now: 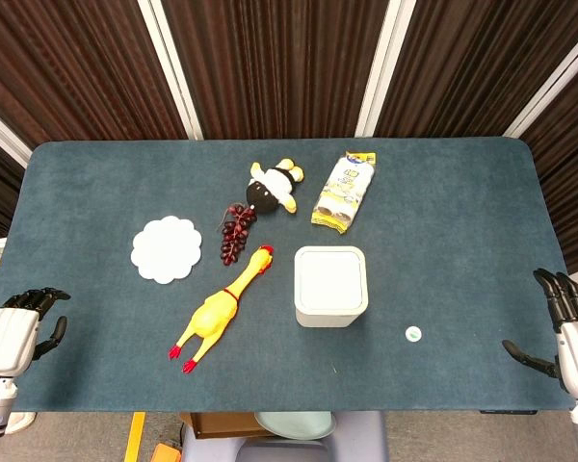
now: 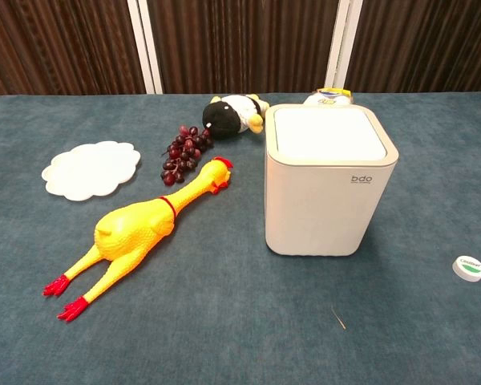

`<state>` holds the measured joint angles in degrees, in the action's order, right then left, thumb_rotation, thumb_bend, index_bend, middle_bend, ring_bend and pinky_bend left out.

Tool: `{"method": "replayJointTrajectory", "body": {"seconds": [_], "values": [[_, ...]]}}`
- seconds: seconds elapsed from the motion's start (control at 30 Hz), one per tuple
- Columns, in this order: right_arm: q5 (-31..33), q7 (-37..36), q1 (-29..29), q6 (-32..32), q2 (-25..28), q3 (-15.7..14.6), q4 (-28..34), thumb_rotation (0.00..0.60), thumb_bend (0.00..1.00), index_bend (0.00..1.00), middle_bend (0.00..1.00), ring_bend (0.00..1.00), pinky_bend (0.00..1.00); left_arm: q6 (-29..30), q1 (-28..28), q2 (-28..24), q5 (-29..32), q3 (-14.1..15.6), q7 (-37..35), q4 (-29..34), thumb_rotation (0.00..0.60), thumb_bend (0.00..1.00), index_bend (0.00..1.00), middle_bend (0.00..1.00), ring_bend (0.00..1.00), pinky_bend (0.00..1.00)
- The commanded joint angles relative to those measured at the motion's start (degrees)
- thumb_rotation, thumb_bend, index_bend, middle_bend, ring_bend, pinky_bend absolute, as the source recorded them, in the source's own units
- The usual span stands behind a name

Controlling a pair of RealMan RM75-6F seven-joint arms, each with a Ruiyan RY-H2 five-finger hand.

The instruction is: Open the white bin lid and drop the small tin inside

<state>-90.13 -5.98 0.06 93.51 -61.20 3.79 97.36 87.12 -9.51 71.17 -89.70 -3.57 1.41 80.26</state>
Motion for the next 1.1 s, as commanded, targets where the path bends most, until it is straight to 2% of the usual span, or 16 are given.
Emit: {"method": "replayJointTrajectory", "body": {"seconds": [0.03, 0.43, 0.63, 0.8, 0.9, 0.93, 1.0, 1.1], "values": [[-0.04, -0.04, 0.03, -0.03, -0.06, 0.04, -0.08, 0.600, 0.14, 0.16, 0.19, 0.10, 0.20, 0.01, 0.01, 0.00, 0.09, -0.02, -0.06, -0.03, 0.600, 0.46, 0.37, 0.39, 0.37, 0.48], [-0.04, -0.35, 0.93, -1.67, -1.00, 0.15, -1.20, 0.600, 0.14, 0.15, 0.19, 0.10, 0.20, 0.08, 0.09, -0.22, 0.73, -0.25, -1.43, -0.34, 0.600, 0.46, 0.37, 0.39, 0.37, 0.48], [-2.05, -2.77, 3.15, -7.81, -0.55, -2.54, -1.76, 0.600, 0.14, 0.15, 0.19, 0.10, 0.20, 1.04, 0.47, -0.59, 0.70, -0.39, -1.40, 0.20, 0.600, 0.46, 0.37, 0.39, 0.37, 0.48], [-4.50, -2.71, 3.61, -5.44, -2.45, -1.93, -3.71, 0.600, 0.14, 0.15, 0.19, 0.10, 0.20, 1.00, 0.63, -0.72, 1.03, -0.40, -1.71, 0.30, 0.600, 0.46, 0.37, 0.39, 0.37, 0.48], [-6.48, -2.81, 3.86, -3.12, -3.05, -1.27, -4.16, 0.600, 0.15, 0.16, 0.26, 0.18, 0.25, 0.72, 0.62, -0.68, 1.32, -0.42, -1.54, 0.28, 0.600, 0.46, 0.37, 0.39, 0.37, 0.48], [-6.92, -2.17, 4.09, -2.94, -2.85, -1.09, -3.76, 0.600, 0.16, 0.16, 0.32, 0.24, 0.29, 0.71, 0.61, -0.68, 1.27, -0.39, -1.56, 0.31, 0.600, 0.46, 0.37, 0.39, 0.37, 0.48], [-8.24, 0.12, 5.16, -3.65, -1.48, -0.80, -1.99, 0.600, 0.22, 0.16, 0.45, 0.38, 0.39, 0.69, 0.58, -0.68, 1.13, -0.32, -1.65, 0.38, 0.600, 0.46, 0.37, 0.39, 0.37, 0.48], [-9.46, 2.17, 7.74, -7.38, 2.15, -0.60, 2.49, 0.600, 0.34, 0.17, 0.57, 0.51, 0.50, 0.66, 0.57, -0.65, 1.18, -0.34, -1.52, 0.42, 0.600, 0.46, 0.37, 0.39, 0.37, 0.48]]}}
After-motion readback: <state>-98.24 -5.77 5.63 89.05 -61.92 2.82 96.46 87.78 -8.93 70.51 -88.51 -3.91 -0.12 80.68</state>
